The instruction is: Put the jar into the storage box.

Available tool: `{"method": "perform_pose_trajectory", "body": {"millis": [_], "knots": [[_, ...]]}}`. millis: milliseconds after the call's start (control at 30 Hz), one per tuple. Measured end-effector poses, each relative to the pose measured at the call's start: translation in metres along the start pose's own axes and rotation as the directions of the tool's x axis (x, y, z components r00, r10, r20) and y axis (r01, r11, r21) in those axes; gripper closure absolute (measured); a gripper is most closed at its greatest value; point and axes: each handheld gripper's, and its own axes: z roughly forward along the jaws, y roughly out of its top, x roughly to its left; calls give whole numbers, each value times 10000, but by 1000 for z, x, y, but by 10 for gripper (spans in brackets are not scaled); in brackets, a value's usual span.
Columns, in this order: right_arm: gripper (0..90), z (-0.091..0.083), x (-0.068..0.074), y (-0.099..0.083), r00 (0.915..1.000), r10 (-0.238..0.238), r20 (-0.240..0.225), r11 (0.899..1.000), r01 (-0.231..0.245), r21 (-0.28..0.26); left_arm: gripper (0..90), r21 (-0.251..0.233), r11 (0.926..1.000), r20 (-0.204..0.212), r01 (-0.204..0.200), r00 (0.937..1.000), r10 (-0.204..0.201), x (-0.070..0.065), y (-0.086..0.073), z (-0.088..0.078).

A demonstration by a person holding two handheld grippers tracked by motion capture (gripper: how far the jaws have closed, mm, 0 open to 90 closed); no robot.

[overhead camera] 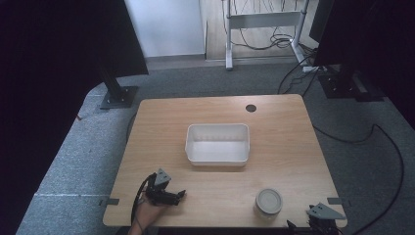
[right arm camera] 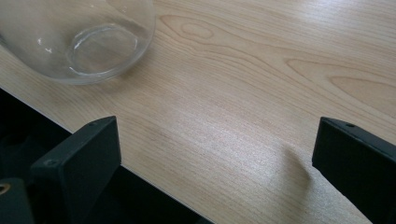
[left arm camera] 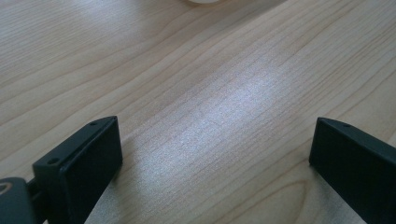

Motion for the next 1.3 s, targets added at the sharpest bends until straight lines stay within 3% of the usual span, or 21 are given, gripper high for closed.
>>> {"method": "perform_pose_trajectory", "body": {"millis": [767, 1300], "knots": [[18, 1, 3, 0, 9998, -207, 78, 9996, 205, 188, 22, 1, 10000, -17, 14, 10000, -14, 0, 0, 0], [2, 1, 11, 6, 9991, -312, -301, 9995, 310, -82, 22, -1, 10000, -18, 13, 10000, -13, 0, 0, 0]]}}
